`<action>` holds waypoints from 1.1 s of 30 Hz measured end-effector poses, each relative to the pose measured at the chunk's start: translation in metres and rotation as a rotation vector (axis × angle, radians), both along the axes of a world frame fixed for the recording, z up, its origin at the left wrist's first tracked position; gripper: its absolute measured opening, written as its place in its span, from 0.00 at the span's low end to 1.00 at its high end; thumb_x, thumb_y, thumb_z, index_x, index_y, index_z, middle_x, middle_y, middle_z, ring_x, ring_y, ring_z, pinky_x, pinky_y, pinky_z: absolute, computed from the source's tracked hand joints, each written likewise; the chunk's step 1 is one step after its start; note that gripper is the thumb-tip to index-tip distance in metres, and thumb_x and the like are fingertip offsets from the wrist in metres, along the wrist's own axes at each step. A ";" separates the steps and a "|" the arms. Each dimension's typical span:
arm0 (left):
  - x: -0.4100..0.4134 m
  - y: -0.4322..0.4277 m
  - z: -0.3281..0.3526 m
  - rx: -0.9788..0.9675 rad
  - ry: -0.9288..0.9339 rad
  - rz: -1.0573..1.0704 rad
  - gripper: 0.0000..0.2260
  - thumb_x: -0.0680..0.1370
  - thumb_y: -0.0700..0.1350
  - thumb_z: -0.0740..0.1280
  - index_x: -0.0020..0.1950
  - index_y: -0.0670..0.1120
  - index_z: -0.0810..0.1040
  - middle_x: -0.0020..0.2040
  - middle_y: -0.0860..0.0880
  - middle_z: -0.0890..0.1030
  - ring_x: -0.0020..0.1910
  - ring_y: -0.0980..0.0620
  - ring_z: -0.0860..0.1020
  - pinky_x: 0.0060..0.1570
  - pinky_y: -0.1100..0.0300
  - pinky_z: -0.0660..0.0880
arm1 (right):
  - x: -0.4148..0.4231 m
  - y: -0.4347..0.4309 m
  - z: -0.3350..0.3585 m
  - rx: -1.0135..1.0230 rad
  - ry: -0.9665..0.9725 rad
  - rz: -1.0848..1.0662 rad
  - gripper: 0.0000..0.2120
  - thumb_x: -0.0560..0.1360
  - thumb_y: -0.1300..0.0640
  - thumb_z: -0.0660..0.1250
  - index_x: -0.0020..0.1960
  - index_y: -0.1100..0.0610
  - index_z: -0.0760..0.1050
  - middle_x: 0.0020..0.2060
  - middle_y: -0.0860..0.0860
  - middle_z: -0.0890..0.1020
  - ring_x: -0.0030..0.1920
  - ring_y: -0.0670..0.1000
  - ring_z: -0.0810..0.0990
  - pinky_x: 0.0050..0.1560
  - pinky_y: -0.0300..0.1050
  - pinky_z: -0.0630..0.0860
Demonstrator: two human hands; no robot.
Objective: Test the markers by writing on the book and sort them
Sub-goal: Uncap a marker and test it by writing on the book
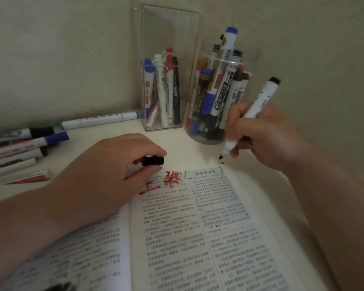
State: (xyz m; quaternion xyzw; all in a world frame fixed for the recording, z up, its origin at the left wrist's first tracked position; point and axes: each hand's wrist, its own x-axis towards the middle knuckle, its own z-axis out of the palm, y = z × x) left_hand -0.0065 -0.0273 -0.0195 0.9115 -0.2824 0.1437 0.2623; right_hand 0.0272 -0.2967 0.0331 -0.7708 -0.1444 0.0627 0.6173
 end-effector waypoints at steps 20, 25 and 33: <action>-0.004 -0.002 0.001 0.003 0.018 0.056 0.12 0.75 0.58 0.68 0.59 0.63 0.78 0.44 0.72 0.73 0.51 0.72 0.72 0.44 0.72 0.65 | -0.008 0.019 -0.012 -0.265 -0.125 0.024 0.09 0.71 0.73 0.72 0.36 0.64 0.78 0.27 0.52 0.76 0.25 0.45 0.74 0.27 0.37 0.71; -0.006 -0.002 0.004 -0.032 0.071 0.037 0.15 0.77 0.60 0.68 0.63 0.67 0.72 0.48 0.70 0.79 0.53 0.70 0.75 0.47 0.72 0.68 | -0.008 0.023 -0.019 -0.101 -0.129 0.054 0.07 0.70 0.68 0.74 0.39 0.67 0.76 0.25 0.46 0.74 0.25 0.43 0.70 0.27 0.34 0.66; -0.007 -0.002 0.003 -0.085 0.161 -0.013 0.25 0.75 0.52 0.73 0.69 0.65 0.69 0.54 0.71 0.79 0.54 0.68 0.76 0.52 0.79 0.65 | -0.008 0.021 -0.013 -0.273 -0.138 -0.003 0.09 0.73 0.68 0.73 0.37 0.63 0.75 0.23 0.43 0.71 0.24 0.41 0.70 0.28 0.33 0.67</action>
